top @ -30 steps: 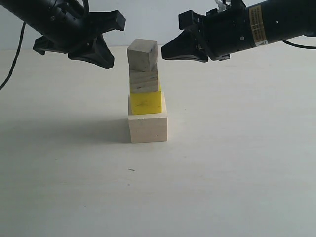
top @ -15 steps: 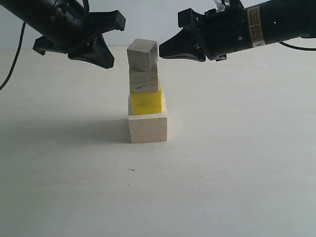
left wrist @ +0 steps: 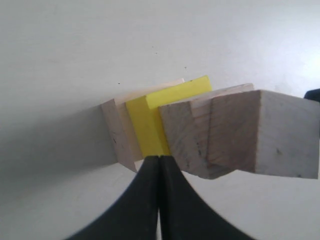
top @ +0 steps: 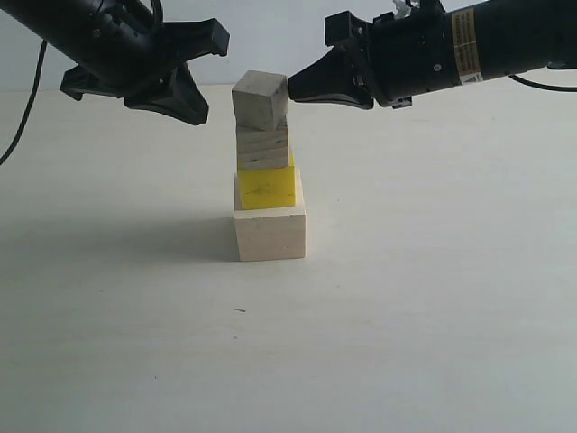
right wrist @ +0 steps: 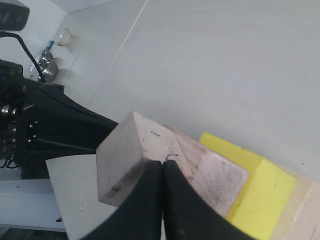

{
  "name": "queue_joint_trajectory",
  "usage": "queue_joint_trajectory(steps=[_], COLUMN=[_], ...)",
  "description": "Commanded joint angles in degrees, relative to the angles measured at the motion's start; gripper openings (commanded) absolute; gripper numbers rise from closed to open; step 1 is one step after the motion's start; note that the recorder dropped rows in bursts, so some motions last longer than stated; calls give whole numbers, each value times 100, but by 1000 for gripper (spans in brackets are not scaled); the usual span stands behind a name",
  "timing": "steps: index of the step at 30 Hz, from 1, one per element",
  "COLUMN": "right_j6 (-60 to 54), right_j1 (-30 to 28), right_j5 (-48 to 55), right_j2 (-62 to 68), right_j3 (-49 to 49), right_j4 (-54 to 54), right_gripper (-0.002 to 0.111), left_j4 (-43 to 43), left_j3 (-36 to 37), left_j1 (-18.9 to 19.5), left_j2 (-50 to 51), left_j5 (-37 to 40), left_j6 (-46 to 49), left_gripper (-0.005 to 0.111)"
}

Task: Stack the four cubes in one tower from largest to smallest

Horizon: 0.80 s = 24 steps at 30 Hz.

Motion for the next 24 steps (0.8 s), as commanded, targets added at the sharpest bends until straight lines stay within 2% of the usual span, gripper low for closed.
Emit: queue_joint_trajectory(steps=[1,4,10,16,24], right_j6=[-122,-217,-217,-217,-217], right_j1=[166,270,270,270,270], right_j5=[31,370,426,488,496], right_j2=[9,9,9,9,9], right_j3=[-30,-30,-30,-30,-30], right_j4=[85,43,22,8,8], right_gripper=[0,0,0,0,0], left_j4=[17,17,10,-679,-799], left_j3=[10,10,10,-1,-1], left_j1=[8,8,8,8,8], left_j2=[-59,-59,-59,-222,-234], left_j5=[-39,13,23,-212,5], left_j6=[-39,-39,-39,316,415], left_gripper=[0,0,0,0,0])
